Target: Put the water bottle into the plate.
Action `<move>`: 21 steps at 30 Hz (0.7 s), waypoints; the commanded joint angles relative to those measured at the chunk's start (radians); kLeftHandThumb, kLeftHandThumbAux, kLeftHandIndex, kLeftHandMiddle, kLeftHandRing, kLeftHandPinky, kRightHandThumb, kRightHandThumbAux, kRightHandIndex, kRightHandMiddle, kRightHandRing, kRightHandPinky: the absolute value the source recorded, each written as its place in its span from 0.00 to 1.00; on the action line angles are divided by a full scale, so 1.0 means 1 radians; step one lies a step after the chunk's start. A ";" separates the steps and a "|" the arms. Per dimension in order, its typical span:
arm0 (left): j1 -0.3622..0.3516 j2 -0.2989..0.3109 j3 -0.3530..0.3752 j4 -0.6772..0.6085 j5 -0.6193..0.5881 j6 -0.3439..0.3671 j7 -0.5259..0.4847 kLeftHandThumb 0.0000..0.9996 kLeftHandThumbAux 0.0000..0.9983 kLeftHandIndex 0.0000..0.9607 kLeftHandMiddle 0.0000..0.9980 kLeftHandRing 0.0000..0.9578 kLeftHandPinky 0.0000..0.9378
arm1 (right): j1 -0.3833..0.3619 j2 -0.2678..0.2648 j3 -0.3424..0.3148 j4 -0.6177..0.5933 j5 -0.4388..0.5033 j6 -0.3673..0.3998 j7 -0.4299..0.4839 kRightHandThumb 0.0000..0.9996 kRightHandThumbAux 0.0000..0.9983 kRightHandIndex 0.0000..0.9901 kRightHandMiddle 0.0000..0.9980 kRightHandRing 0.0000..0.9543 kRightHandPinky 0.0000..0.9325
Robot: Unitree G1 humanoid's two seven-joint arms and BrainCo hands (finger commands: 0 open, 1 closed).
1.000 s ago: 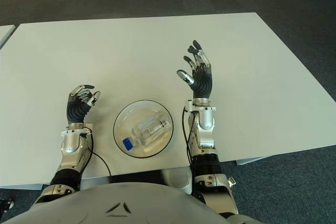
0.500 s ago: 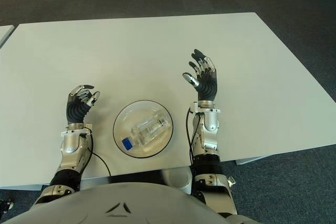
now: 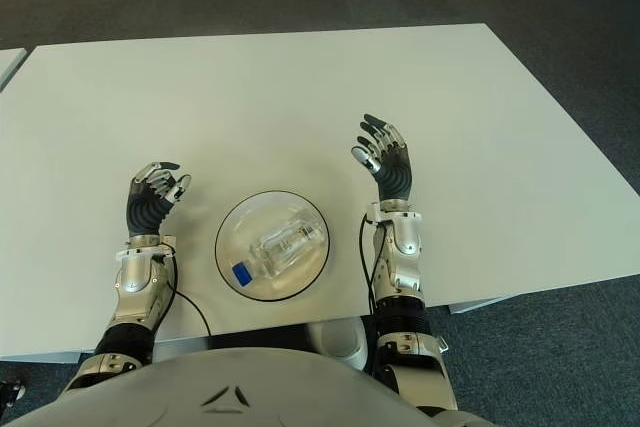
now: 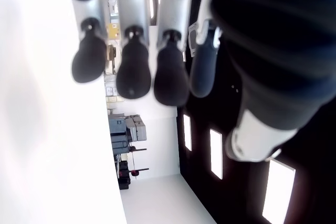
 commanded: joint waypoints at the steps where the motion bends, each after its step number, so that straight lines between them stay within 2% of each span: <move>1: 0.035 -0.014 0.002 0.022 0.007 0.016 0.007 0.69 0.72 0.45 0.74 0.77 0.76 | -0.013 -0.013 -0.007 0.044 -0.030 0.017 0.002 0.60 0.76 0.39 0.55 0.61 0.69; 2: 0.035 -0.014 0.002 0.023 0.006 0.016 0.006 0.69 0.72 0.45 0.74 0.77 0.76 | -0.016 -0.014 -0.007 0.055 -0.043 0.006 -0.003 0.62 0.75 0.40 0.58 0.64 0.71; 4: 0.035 -0.015 0.002 0.023 0.006 0.015 0.005 0.69 0.72 0.45 0.74 0.77 0.76 | -0.020 -0.014 -0.004 0.071 -0.069 -0.014 -0.020 0.67 0.74 0.42 0.69 0.75 0.82; 7: 0.034 -0.015 0.002 0.024 0.009 0.013 0.008 0.69 0.72 0.45 0.74 0.77 0.77 | -0.023 -0.008 -0.001 0.082 -0.100 -0.028 -0.044 0.69 0.73 0.43 0.76 0.82 0.88; 13: 0.036 -0.015 0.002 0.019 0.021 0.019 0.021 0.69 0.72 0.45 0.74 0.77 0.76 | -0.022 -0.004 0.015 0.090 -0.162 -0.017 -0.090 0.70 0.73 0.44 0.81 0.86 0.90; 21: 0.036 -0.015 0.001 0.019 0.014 0.013 0.012 0.69 0.72 0.45 0.74 0.77 0.76 | -0.019 -0.009 0.035 0.091 -0.208 0.030 -0.111 0.70 0.73 0.44 0.82 0.86 0.88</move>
